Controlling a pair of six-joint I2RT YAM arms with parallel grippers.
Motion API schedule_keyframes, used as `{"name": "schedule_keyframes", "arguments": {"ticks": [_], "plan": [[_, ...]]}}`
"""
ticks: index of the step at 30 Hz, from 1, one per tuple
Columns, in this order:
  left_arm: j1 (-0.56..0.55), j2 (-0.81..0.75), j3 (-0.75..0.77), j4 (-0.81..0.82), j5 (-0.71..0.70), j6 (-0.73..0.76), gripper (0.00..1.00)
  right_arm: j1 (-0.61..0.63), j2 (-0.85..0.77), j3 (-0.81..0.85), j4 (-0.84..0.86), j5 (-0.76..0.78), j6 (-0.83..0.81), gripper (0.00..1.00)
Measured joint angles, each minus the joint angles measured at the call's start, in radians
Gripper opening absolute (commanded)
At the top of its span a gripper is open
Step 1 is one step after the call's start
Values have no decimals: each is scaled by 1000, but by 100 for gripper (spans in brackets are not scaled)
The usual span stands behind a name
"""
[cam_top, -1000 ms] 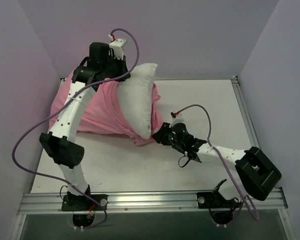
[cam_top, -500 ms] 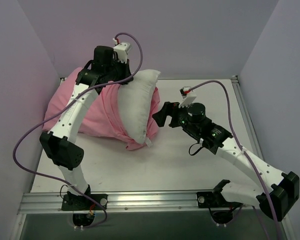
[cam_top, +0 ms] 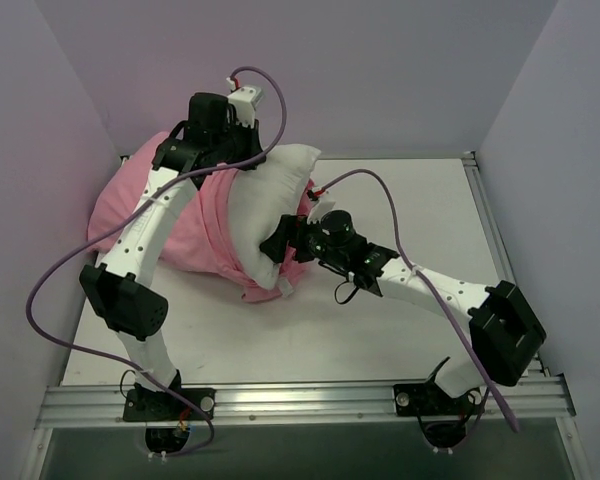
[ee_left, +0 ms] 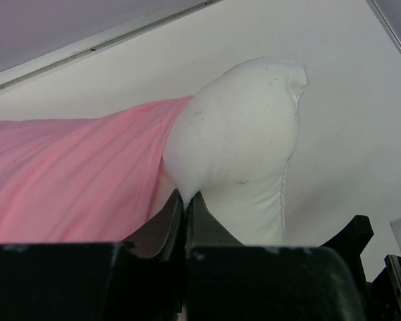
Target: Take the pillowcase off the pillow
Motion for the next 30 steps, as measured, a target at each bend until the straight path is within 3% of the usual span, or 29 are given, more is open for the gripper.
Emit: {"name": "schedule_keyframes", "arguments": {"ticks": [8,11,12,13,14,16,17,18,21,22,30], "plan": [[0,0,0,-6,-14,3,2,29,93,1,195,-31,26,97],[0,0,0,-6,-24,4,2,28,128,8,235,-21,37,51],[0,0,0,-6,-27,4,2,27,144,18,242,-19,42,21],[0,0,0,-6,-27,4,2,26,159,27,248,-17,53,5],[0,0,0,-6,-28,4,2,24,171,32,258,-13,60,0],[0,0,-5,-5,-26,7,3,19,186,32,281,-8,87,0],[0,0,-10,-3,-25,10,15,19,188,32,283,-8,95,0],[0,0,-15,-1,-21,17,54,18,189,31,284,-6,102,0],[-2,-1,-30,4,13,51,91,13,189,13,304,-3,129,0],[-4,-3,-32,3,27,71,95,13,189,2,313,-1,138,0],[31,-80,-92,-120,113,254,94,6,190,-83,360,6,196,0]]}}
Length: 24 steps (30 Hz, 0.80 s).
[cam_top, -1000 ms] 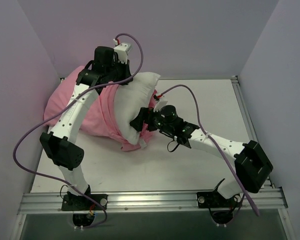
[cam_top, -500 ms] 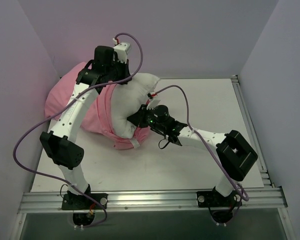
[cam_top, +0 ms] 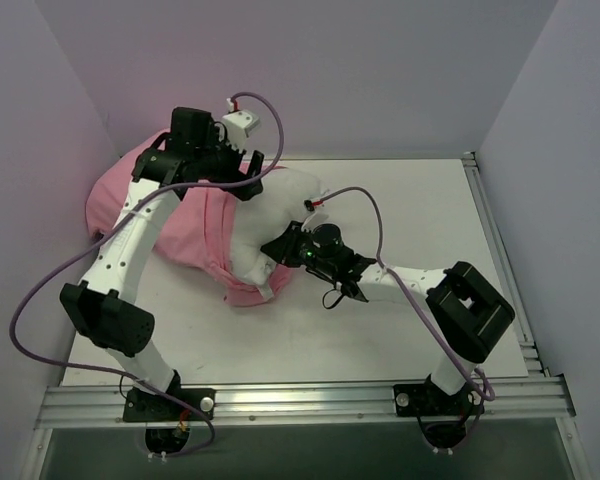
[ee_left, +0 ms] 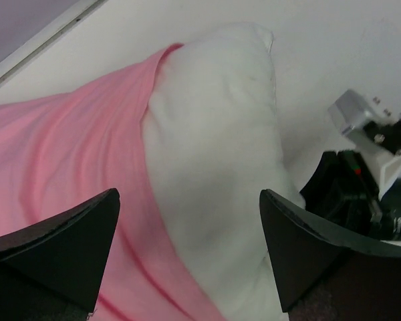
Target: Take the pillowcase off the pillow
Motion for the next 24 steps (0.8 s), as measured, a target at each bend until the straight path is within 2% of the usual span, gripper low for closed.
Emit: {"name": "schedule_keyframes", "arguments": {"ticks": [4,5,6,9,11,12,14,15,17,22,24], "plan": [[48,-135,-167,-33,-31,87,100,0,0,-16,32,0,14,0],[53,-161,-208,-42,-42,99,92,0,0,-17,35,0,16,0],[58,-198,-271,-42,-62,114,90,0,0,-18,37,0,17,0],[58,-241,-391,-40,-106,140,88,0,1,-18,38,0,21,0],[57,-237,-432,-21,-129,142,83,0,4,-18,43,0,23,0],[58,-232,-445,-11,-137,140,71,0,6,-19,45,0,24,0],[58,-223,-461,11,-150,136,56,0,9,-24,47,0,28,0],[58,-220,-468,23,-153,137,39,0,9,-30,50,1,30,0],[60,-218,-483,40,-155,134,28,-7,8,-39,55,0,32,0],[116,-224,-519,53,-118,148,33,-45,-30,-98,65,-15,44,0],[154,-233,-534,53,-98,154,30,-69,-60,-115,52,-26,44,0]]}}
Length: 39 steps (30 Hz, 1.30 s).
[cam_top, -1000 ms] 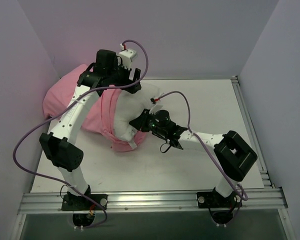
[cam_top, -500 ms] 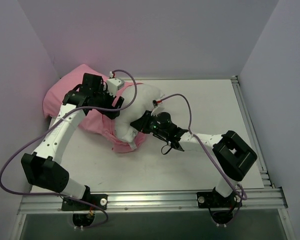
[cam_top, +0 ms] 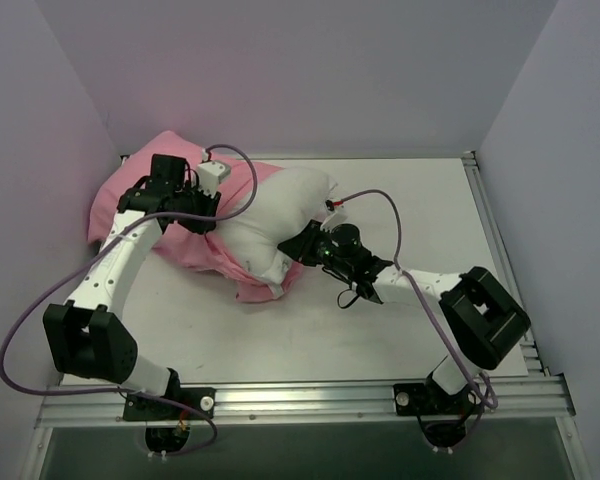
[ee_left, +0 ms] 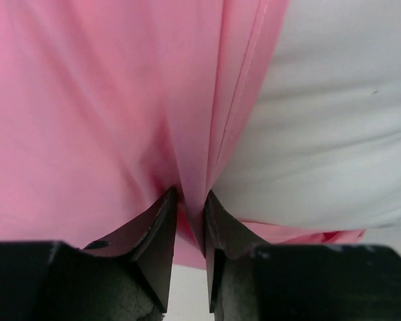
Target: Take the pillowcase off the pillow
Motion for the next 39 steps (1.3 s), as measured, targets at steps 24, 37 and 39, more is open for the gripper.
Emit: {"name": "schedule_keyframes", "arguments": {"ticks": [24,37,39], "plan": [[50,-9,-242,158,34,192,82,-42,-203,-43,-132,-55,84,0],[77,-205,21,-158,275,138,94,-40,-92,237,-191,36,124,0],[80,-212,31,-178,266,108,98,-40,-79,260,-202,49,136,0]]}}
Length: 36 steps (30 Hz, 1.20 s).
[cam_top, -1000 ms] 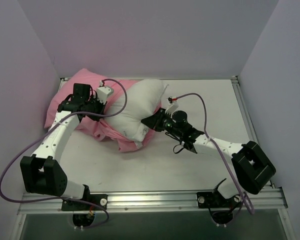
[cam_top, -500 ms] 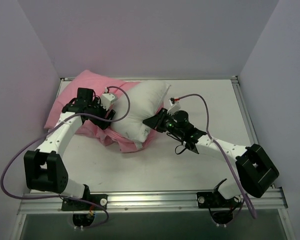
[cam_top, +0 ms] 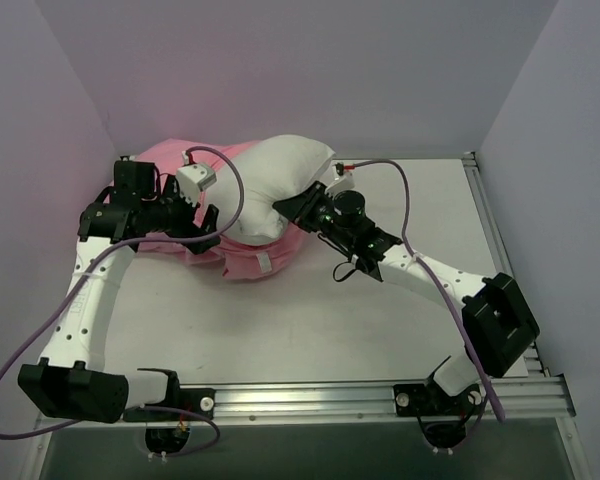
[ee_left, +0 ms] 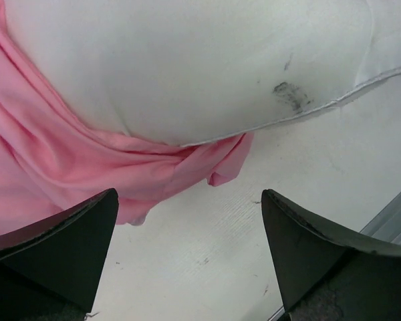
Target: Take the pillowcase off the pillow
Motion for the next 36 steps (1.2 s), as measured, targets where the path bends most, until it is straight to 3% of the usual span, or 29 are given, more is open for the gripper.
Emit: {"name": "schedule_keyframes", "arguments": {"ticks": [5,9,12,13,15,16,18,19,20,21,22,28,36], "plan": [[10,-31,-14,8,-105,-58,100,1,33,51,-35,23,23,0],[14,-49,-103,32,-170,-90,95,8,39,81,-54,28,30,0],[14,-18,-158,81,-199,-119,99,14,39,87,-54,31,34,0],[14,-4,-166,101,-207,-126,89,14,39,87,-55,32,34,0],[14,21,-172,146,-225,-146,79,16,39,87,-56,32,35,0],[16,31,-174,169,-230,-152,65,17,39,87,-56,32,35,0],[22,43,-180,212,-237,-165,50,19,39,87,-55,32,37,0],[26,45,-187,238,-238,-173,40,19,39,87,-55,32,38,0],[28,48,-196,264,-238,-180,15,19,39,87,-55,32,39,0],[31,49,-205,282,-239,-187,5,18,39,87,-54,32,42,0],[32,52,-215,300,-243,-185,2,18,39,84,-53,32,44,0],[73,77,-306,384,-272,-144,2,-24,-11,-10,-70,11,56,0],[192,145,-366,471,-261,-85,2,-57,-217,-245,-137,-79,64,0]]}}
